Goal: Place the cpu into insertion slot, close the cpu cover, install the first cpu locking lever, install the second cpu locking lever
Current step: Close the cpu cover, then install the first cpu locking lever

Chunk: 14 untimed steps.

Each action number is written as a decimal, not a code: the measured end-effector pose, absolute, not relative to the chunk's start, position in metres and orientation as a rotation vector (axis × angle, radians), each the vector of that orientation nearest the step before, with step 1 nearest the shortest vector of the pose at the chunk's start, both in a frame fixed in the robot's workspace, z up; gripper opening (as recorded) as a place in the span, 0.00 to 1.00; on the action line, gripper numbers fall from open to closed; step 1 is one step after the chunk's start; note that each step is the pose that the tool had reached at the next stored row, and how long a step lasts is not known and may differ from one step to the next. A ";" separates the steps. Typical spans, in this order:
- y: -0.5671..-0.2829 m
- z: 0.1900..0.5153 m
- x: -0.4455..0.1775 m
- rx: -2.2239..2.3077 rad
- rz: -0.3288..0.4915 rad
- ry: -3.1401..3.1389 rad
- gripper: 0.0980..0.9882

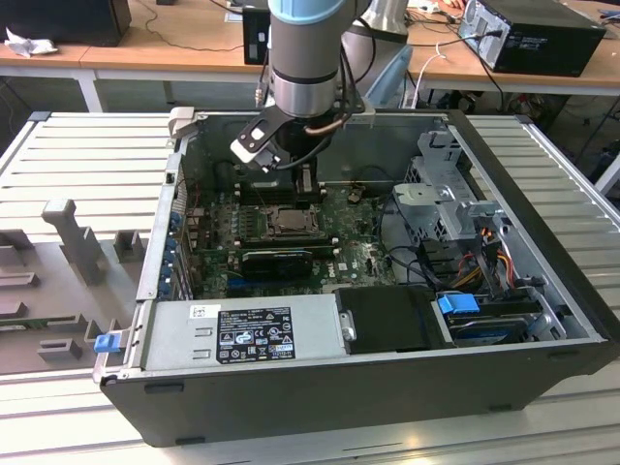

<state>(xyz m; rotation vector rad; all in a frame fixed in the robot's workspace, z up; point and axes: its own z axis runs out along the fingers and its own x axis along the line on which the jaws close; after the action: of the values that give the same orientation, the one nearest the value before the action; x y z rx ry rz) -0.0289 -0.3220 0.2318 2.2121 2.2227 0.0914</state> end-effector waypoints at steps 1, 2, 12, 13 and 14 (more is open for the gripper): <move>-0.322 0.232 -0.033 2.212 0.091 2.223 0.01; -0.322 0.232 -0.037 2.212 0.092 2.223 0.01; -0.322 0.232 -0.047 2.212 0.091 2.223 0.01; -0.322 0.232 -0.047 2.212 0.091 2.223 0.01; -0.322 0.234 -0.047 2.212 0.091 2.223 0.01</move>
<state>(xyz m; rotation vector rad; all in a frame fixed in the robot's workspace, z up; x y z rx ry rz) -0.0472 -0.3220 0.2335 2.2121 2.2228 0.0913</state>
